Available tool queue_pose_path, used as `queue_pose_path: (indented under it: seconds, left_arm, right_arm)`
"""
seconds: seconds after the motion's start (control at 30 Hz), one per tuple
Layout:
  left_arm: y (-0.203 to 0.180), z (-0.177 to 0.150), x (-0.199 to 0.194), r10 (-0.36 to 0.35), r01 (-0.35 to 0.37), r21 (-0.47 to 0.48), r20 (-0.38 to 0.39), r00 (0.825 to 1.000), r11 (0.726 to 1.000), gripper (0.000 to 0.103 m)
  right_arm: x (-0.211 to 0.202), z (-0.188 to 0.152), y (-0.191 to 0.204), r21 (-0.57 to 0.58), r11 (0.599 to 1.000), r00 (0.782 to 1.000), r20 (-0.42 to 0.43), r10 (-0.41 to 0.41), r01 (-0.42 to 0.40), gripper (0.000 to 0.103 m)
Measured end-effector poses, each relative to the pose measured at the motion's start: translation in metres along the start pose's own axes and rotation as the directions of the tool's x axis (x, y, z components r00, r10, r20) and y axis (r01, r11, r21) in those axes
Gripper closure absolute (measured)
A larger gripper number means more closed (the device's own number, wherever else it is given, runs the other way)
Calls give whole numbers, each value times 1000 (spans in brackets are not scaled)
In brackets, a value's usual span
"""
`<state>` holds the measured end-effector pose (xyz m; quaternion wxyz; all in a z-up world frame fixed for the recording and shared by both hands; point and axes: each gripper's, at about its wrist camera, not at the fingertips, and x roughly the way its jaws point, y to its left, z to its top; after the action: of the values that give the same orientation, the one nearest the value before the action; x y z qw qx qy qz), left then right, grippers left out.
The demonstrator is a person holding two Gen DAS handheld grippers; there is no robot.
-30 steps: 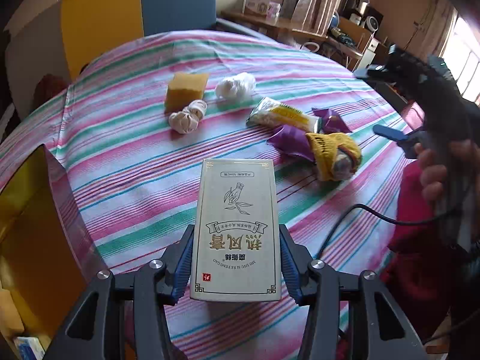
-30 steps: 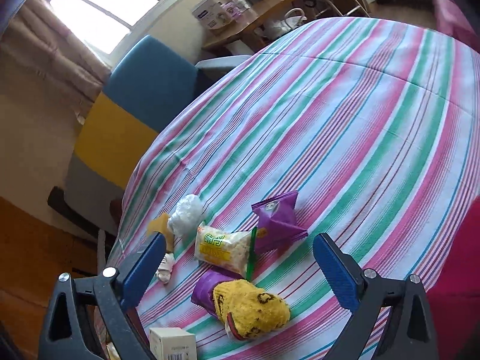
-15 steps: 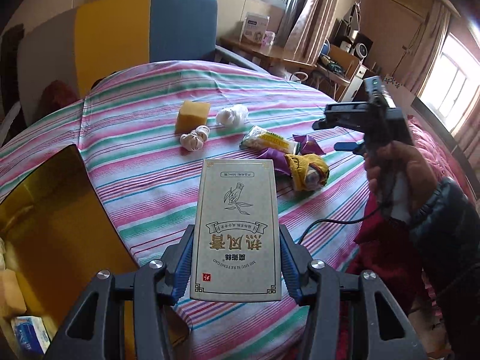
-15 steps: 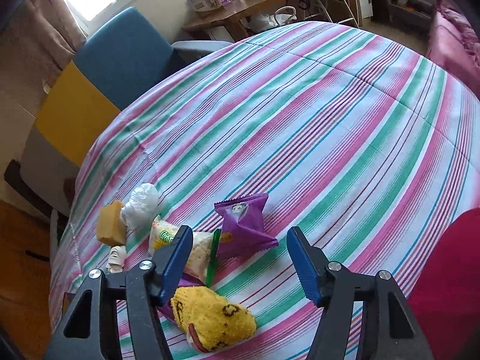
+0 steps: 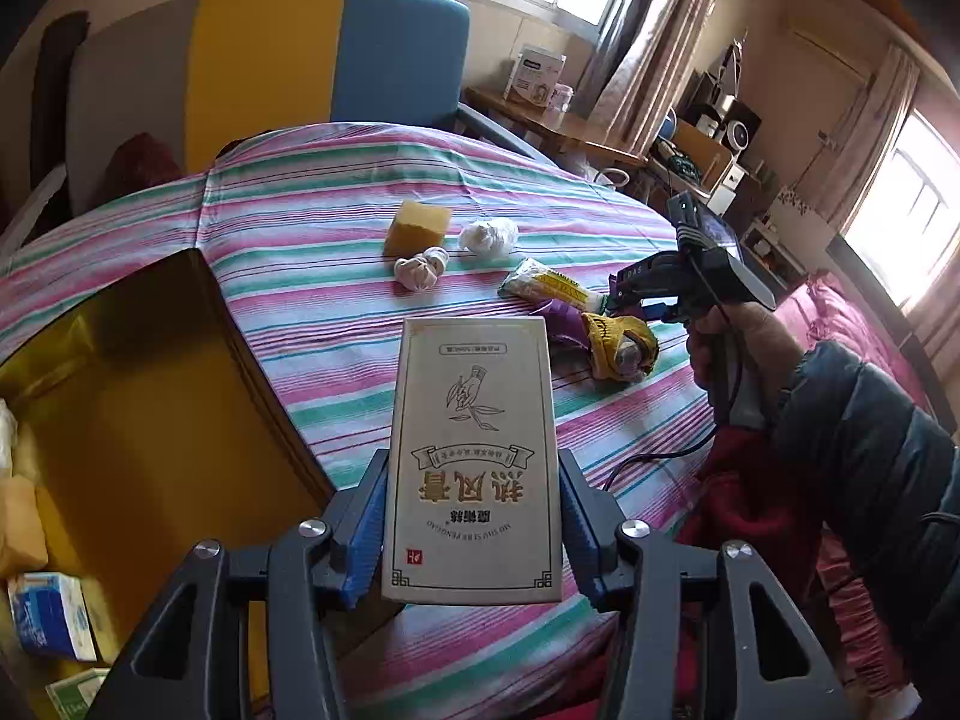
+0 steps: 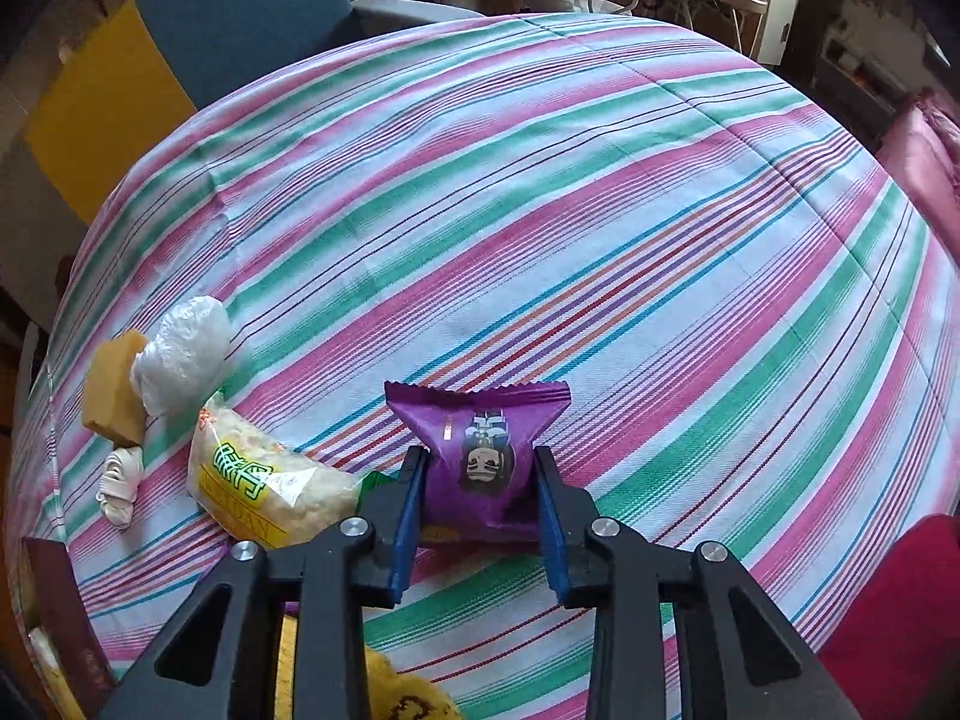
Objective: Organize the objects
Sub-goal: 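Grasp the purple snack packet with right tool while left tool holds white box, then place the white box in the tray with left tool while right tool holds packet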
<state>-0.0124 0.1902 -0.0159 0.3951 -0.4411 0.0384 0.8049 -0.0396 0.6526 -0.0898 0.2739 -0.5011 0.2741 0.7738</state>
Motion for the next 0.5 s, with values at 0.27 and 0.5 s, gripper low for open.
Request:
queue_pose_path:
  seconds: [0.27, 0.5]
  left_arm:
    - [35, 7, -55, -3, 17, -134, 103, 995, 991, 51]
    - [139, 10, -68, 226, -185, -361, 74, 971, 914, 51]
  right_arm:
    - [0, -3, 4, -48, 998, 999, -2, -38, 38, 68]
    - [-2, -7, 7, -78, 995, 998, 1, -58, 58, 68]
